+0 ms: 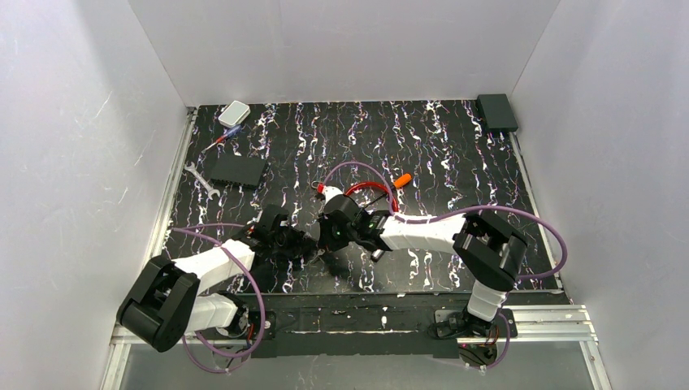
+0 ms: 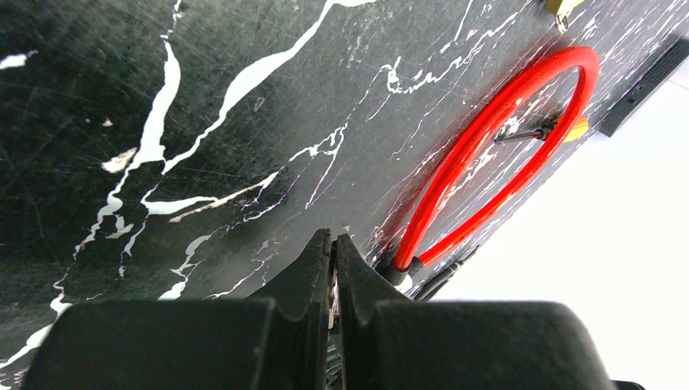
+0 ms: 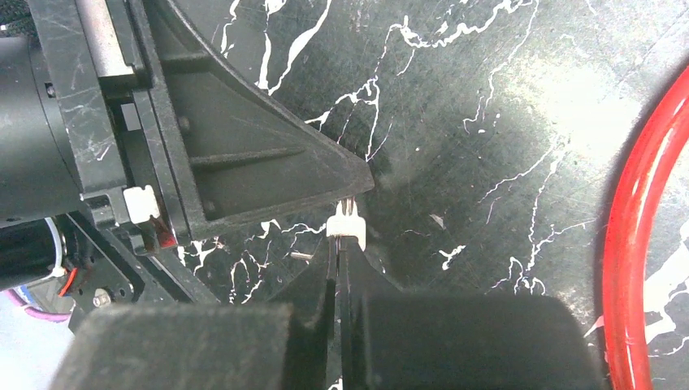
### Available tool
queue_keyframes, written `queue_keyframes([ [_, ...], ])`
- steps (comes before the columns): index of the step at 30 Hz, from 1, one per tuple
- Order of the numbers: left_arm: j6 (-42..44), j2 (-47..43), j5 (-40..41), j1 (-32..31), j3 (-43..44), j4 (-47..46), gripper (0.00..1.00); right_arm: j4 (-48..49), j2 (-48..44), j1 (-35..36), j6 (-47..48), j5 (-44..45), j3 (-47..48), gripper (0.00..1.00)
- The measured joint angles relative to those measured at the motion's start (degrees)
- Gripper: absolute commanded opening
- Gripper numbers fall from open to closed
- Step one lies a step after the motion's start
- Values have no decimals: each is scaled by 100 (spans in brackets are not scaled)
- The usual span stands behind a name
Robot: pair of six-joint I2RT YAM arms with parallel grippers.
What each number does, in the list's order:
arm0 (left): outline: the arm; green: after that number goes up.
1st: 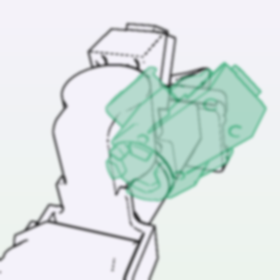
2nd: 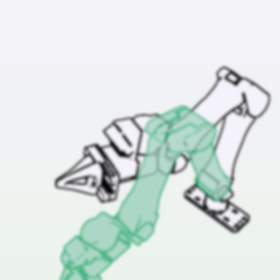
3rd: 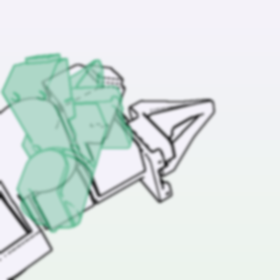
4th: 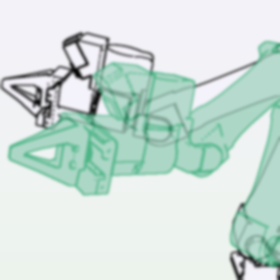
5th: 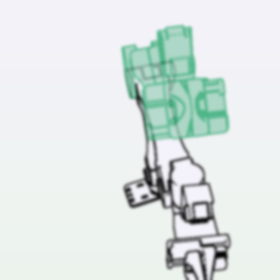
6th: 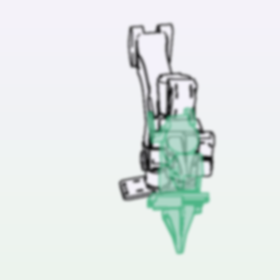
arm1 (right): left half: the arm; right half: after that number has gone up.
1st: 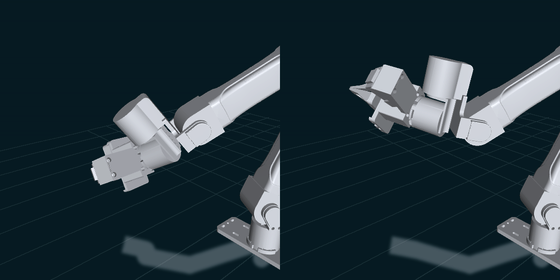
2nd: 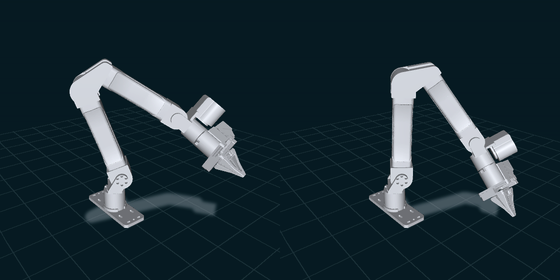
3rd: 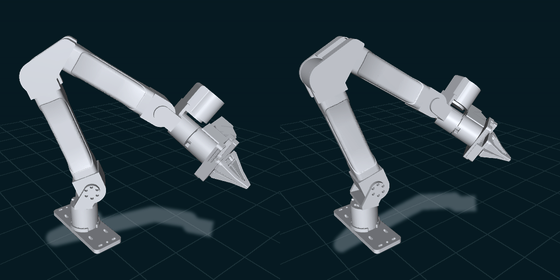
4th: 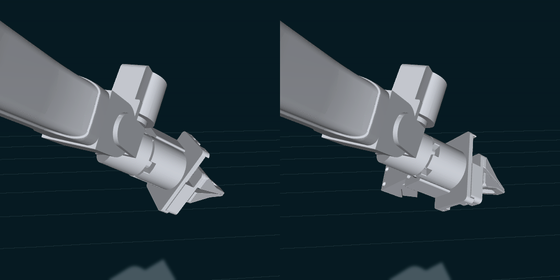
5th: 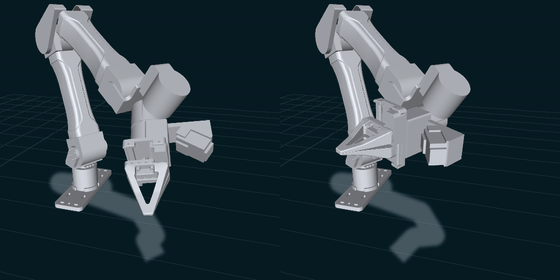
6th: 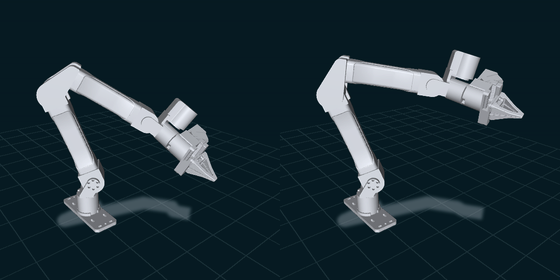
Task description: Unlock with the key
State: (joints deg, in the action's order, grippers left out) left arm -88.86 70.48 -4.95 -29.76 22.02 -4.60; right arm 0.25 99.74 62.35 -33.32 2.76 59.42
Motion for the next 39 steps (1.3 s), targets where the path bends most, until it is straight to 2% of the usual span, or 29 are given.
queue_keyframes([
  [2,81,-7,0,0,0,0,0,0,0,-4,4,-39,-2,14],
  [4,195,-46,2,0,0,11,0,-2,-7,-9,4,-85,-9,39],
  [5,249,-72,7,-4,0,22,0,-4,-17,-15,22,-109,-9,47],
  [8,476,-212,22,-4,2,37,0,-107,-181,-46,111,-155,-63,63],
  [10,715,-374,35,-4,20,37,0,-232,-402,-87,184,-170,-127,68],
  [16,1499,-1143,57,-2,76,20,0,-302,-1519,-380,264,-330,-529,71],
  [21,2258,-1762,-131,2,184,-186,0,295,-2435,-658,59,-741,-1191,71],
  [28,3198,-2308,-813,9,538,-431,0,892,-2809,-673,-105,-1178,-1655,67],
  [39,4063,-2192,-2133,28,1185,-590,0,1537,-3154,-673,-173,-1731,-1716,62],
])
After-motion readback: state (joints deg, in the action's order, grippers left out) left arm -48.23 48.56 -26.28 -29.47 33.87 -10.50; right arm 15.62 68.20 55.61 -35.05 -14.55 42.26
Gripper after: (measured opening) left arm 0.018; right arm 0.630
